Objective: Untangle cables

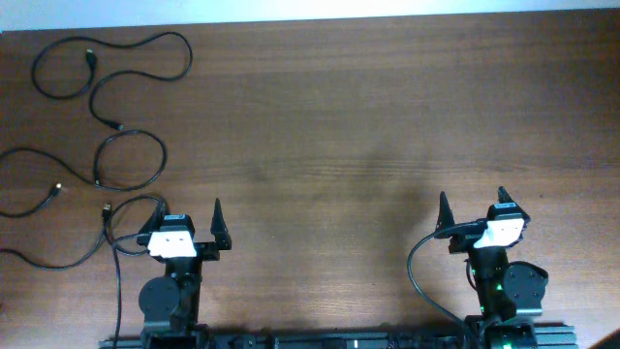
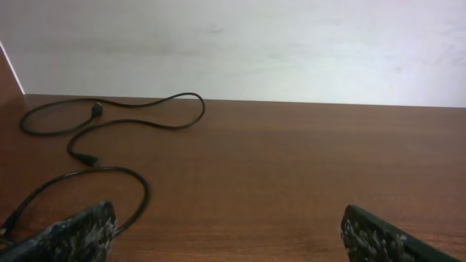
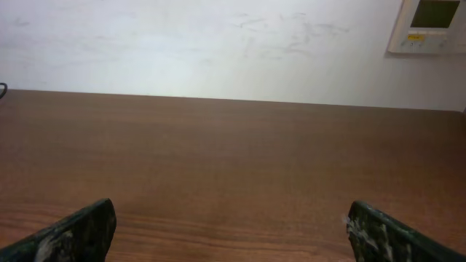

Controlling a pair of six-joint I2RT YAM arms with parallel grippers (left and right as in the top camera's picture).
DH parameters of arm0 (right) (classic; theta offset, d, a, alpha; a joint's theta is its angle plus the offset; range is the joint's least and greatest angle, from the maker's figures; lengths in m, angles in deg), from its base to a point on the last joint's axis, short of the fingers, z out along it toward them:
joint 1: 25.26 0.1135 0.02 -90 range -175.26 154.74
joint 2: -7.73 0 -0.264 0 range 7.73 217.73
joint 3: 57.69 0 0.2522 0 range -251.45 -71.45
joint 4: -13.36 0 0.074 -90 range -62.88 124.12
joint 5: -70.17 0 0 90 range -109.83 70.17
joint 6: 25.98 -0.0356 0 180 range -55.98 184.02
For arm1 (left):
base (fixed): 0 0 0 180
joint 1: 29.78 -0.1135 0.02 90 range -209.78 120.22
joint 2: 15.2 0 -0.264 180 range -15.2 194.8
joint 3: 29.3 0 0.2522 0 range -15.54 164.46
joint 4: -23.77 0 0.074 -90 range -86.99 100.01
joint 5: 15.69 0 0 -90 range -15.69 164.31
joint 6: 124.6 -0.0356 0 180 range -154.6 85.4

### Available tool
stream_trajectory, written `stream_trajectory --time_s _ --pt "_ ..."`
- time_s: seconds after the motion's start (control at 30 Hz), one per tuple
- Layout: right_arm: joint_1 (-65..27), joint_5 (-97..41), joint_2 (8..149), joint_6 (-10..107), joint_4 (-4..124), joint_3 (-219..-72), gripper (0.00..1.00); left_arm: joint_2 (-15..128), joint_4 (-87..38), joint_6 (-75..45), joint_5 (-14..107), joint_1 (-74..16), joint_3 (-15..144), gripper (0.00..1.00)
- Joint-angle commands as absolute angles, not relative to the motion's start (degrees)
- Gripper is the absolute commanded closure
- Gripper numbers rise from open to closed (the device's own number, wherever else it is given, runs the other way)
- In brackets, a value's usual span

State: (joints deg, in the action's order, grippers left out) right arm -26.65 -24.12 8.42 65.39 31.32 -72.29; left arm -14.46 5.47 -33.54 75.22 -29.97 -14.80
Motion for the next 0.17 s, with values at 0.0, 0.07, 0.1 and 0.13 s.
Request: stream_trajectory --time_s 0.0,0.07,0.1,0.13 --pt "-26.4 -23.6 7.9 65.2 31.3 -71.8 0.02 -14.9 5.2 -34.4 75.6 -30.3 -15.0 0.01" --pt "-26.4 -23.6 7.9 65.2 31.3 -71.8 0.02 -14.9 5.2 -34.4 75.6 -30.3 -15.0 0.01" --pt "-26.4 -23.6 7.9 65.2 31.3 -71.8 0.02 -14.9 5.2 -34.4 75.6 -30.3 -15.0 0.01" --pt "-26.4 -23.6 7.9 65.2 31.3 -71.8 0.01 -14.9 5.2 -34.4 75.6 -30.3 -15.0 0.01"
